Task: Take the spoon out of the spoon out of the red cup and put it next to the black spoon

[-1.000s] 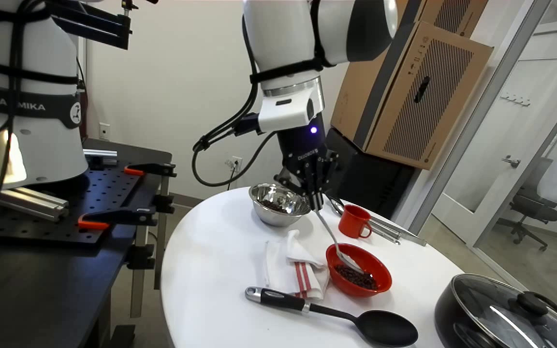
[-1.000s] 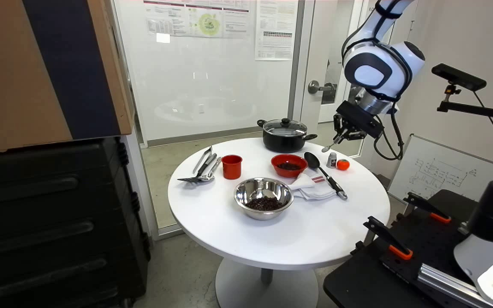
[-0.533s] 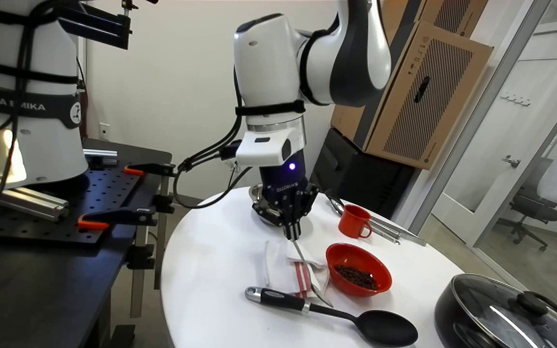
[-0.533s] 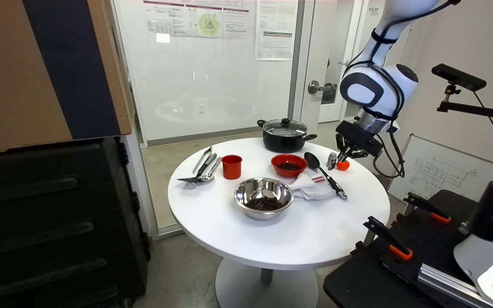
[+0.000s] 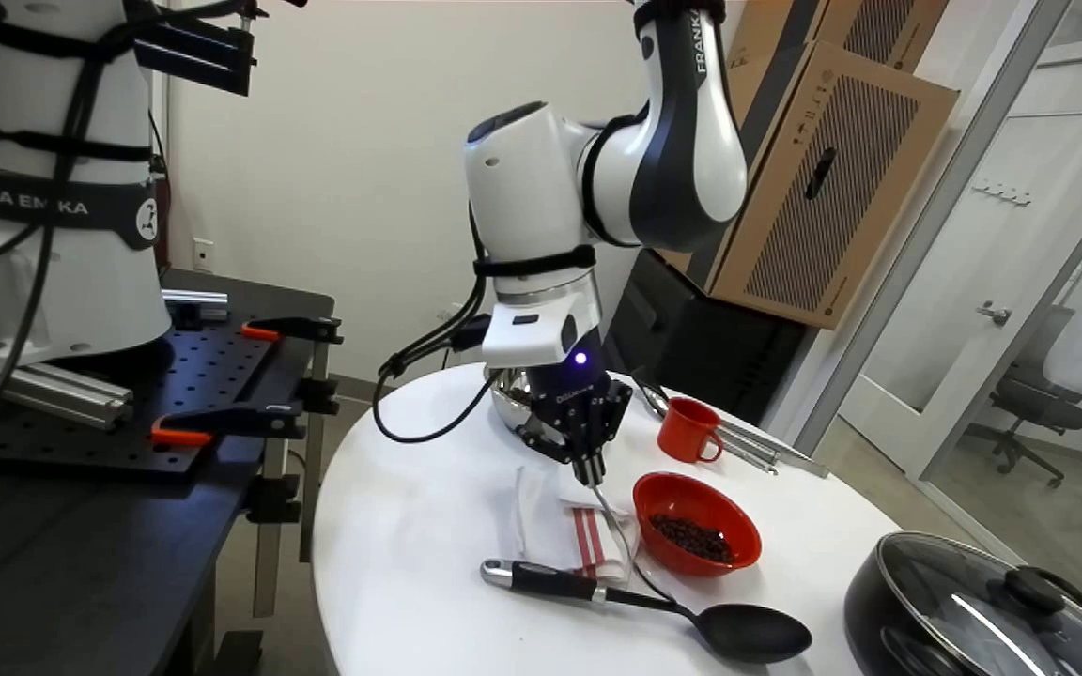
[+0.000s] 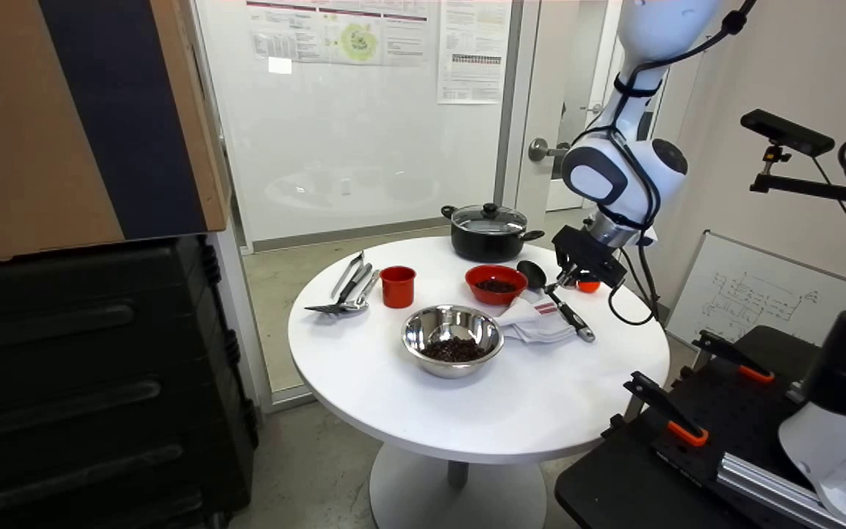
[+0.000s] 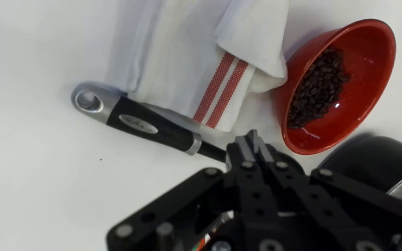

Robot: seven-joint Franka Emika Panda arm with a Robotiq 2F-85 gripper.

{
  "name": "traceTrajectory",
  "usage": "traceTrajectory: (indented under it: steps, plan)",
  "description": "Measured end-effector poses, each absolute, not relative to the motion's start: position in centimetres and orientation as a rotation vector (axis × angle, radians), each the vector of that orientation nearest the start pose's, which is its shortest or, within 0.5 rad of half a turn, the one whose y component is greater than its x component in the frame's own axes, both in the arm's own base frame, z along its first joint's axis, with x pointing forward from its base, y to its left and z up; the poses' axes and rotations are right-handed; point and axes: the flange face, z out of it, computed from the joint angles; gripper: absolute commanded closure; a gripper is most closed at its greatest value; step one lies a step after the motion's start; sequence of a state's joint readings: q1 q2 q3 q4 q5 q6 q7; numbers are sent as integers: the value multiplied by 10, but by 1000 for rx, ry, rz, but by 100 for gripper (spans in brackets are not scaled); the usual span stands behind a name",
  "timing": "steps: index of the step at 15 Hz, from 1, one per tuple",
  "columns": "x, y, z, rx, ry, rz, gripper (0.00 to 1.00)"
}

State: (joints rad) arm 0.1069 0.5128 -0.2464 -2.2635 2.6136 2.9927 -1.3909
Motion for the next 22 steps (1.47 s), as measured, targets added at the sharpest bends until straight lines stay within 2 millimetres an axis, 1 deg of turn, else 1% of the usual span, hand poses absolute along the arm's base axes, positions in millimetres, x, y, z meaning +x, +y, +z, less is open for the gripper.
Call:
traceTrajectory:
  steps: [7, 8, 9, 10, 12, 14, 17, 19, 22]
  plan:
    - [428, -92, 102, -2314, 1641, -701, 99]
    - [429, -90, 100, -2319, 1642, -703, 71]
    - [429, -89, 98, -2320, 1648, -704, 71]
    - [429, -87, 96, -2323, 1655, -705, 66]
    - [429, -85, 92, -2325, 1670, -706, 49]
    - [429, -82, 88, -2325, 1683, -708, 35]
    - [430, -78, 84, -2326, 1698, -710, 12]
    - [429, -75, 82, -2327, 1706, -709, 0]
    - [427, -70, 79, -2331, 1705, -692, 0]
